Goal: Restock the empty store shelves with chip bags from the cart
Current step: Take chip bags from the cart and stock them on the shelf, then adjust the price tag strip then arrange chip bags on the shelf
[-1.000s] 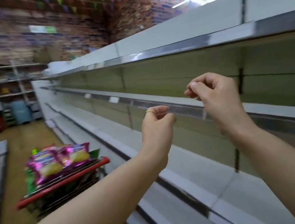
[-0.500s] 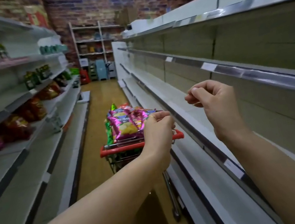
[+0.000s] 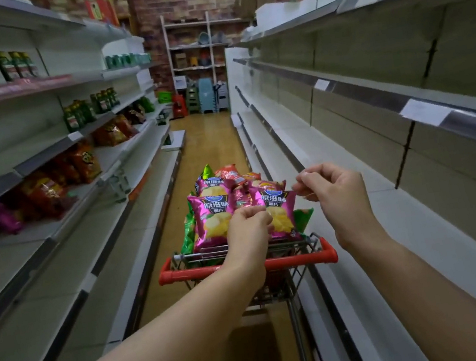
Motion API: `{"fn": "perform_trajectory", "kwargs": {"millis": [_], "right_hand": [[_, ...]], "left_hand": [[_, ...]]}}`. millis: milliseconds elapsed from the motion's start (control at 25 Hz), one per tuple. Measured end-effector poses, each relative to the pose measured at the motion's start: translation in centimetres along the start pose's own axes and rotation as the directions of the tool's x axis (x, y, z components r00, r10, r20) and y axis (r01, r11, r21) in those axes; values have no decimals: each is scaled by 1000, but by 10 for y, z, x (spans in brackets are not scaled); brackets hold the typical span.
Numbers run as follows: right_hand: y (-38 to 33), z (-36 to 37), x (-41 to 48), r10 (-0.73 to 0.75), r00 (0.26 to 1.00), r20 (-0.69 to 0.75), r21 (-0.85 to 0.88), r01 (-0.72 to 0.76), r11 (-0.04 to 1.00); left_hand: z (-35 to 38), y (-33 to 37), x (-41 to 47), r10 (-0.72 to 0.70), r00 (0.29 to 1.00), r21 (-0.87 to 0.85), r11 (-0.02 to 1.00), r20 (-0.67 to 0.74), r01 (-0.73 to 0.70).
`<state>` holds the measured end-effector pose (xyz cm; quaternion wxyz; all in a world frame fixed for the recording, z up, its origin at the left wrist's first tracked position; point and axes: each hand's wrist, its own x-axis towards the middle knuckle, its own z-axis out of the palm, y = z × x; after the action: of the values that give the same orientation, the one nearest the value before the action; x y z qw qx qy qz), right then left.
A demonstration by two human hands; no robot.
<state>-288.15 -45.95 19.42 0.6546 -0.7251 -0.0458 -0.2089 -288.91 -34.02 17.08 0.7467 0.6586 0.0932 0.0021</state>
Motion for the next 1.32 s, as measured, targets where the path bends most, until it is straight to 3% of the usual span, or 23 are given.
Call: {"fn": "perform_trajectory", "kwargs": {"millis": [360, 680, 1000, 1160, 1320], "right_hand": [[92, 54, 106, 178, 984, 29, -18, -178, 984], [183, 79, 189, 322, 937, -134, -183, -343, 922], [271, 62, 213, 546, 818, -183, -408, -568, 715], [304, 54, 211, 662, 744, -91, -367, -643, 673], [326, 49, 214, 725, 689, -7, -320, -688, 651]], "left_hand": [[-34, -13, 139, -62, 987, 16, 998, -150, 65], [-51, -22, 269, -133, 989, 130, 981, -66, 141], [-7, -81, 333, -361, 926, 359, 883, 108, 303], [19, -104, 339, -463, 879, 409, 829, 117, 382], [35, -112, 343, -477, 875, 486, 786, 81, 383]]}}
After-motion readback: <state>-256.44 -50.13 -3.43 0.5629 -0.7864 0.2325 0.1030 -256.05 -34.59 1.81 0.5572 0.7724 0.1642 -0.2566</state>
